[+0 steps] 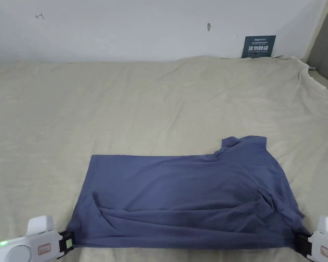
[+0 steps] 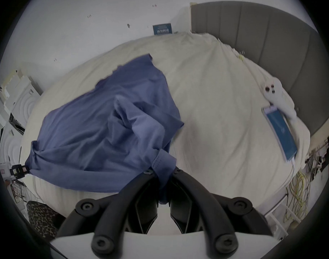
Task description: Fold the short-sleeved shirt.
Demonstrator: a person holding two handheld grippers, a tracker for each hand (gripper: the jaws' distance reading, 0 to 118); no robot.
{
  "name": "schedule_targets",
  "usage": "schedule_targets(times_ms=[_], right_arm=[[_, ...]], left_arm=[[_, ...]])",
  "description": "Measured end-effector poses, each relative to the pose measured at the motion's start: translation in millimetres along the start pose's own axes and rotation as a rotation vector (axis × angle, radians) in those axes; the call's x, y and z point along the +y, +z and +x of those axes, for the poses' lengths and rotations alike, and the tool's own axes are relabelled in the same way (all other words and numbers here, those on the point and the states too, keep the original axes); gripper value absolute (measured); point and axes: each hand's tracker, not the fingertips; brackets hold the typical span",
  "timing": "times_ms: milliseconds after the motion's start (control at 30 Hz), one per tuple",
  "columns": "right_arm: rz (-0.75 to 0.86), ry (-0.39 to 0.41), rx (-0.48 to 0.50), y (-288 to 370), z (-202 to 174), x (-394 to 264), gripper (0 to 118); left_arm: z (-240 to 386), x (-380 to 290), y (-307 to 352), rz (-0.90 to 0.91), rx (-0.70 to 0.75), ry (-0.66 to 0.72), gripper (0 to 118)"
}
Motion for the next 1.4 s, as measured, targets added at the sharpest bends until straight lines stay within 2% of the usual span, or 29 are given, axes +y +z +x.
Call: schedule_targets(times_ms=[167, 300, 367, 400, 433, 467, 533, 567, 667, 800, 933, 1000, 1067, 1100, 1133, 1167, 1200, 1233, 1400], right_arm=[[-0.048, 0.016, -0.039, -27.3, -2.1, -13.2, 7], [-0.038, 0.031, -0.064, -17.8, -13.9, -9.1, 7], [-0.033, 0.029, -0.066, -5.5, -23.2, -9.0, 18], [-0.028, 0.02, -0.073, -2.0, -25.9, -8.8, 32], [-0.019, 0.011, -0.085, 2.1, -28.8, -8.1, 36], [-0.007, 0.014, -0.091, 10.2, -31.3, -5.6, 36], [0.053, 0.023, -0.085, 30.1, -39.5, 0.0, 75], [0.104, 0.04, -0.083, 44.9, -46.2, 5.3, 83], [0.231, 0.137, -0.081, 88.7, -67.7, 26.5, 84], [0.411, 0.194, -0.032, 134.9, -87.3, 52.3, 84], [0.519, 0.212, -0.005, 150.7, -97.7, 67.7, 84], [0.55, 0.218, 0.009, 153.0, -104.9, 69.8, 81], [0.571, 0.22, 0.005, 154.2, -112.0, 70.7, 71], [0.583, 0.22, 0.01, 154.6, -114.6, 70.8, 61], [0.592, 0.224, 0.022, 149.9, -112.7, 70.5, 43], [0.601, 0.22, 0.044, 148.5, -113.2, 70.8, 28], [0.608, 0.218, 0.058, 147.2, -114.2, 71.4, 8], [0.612, 0.223, 0.059, 145.2, -115.5, 72.5, 0], [0.631, 0.23, 0.075, 131.3, -118.6, 78.8, 0]], left_arm=[[5.3, -12.1, -24.5, -0.059, 0.053, -0.038, 5], [16.7, -10.2, -22.7, -0.052, 0.095, -0.07, 7], [17.8, -9.0, -21.8, -0.055, 0.101, -0.068, 28], [18.5, -7.8, -18.1, -0.052, 0.101, -0.059, 39], [19.1, -6.1, -15.5, -0.052, 0.104, -0.043, 44], [20.0, -4.3, -12.0, -0.055, 0.11, -0.026, 44], [21.3, 1.6, 0.1, -0.028, 0.109, -0.002, 84], [23.8, 6.6, 10.0, 0.019, 0.102, 0.01, 94], [37.1, 25.8, 50.2, 0.176, 0.052, -0.013, 95], [63.9, 49.5, 99.0, 0.351, 0.057, -0.083, 95], [88.9, 60.3, 126.3, 0.498, 0.077, -0.138, 95], [97.7, 61.3, 130.8, 0.561, 0.085, -0.176, 94], [104.4, 61.3, 130.2, 0.574, 0.102, -0.211, 80], [107.5, 60.3, 130.4, 0.587, 0.099, -0.214, 65], [108.5, 58.7, 130.4, 0.607, 0.082, -0.219, 35], [109.2, 57.9, 129.7, 0.621, 0.051, -0.226, 17], [110.5, 58.2, 127.7, 0.615, 0.022, -0.227, 7], [111.3, 59.1, 124.5, 0.584, -0.013, -0.224, 0], [112.0, 66.3, 105.7, 0.545, -0.024, -0.214, 0]])
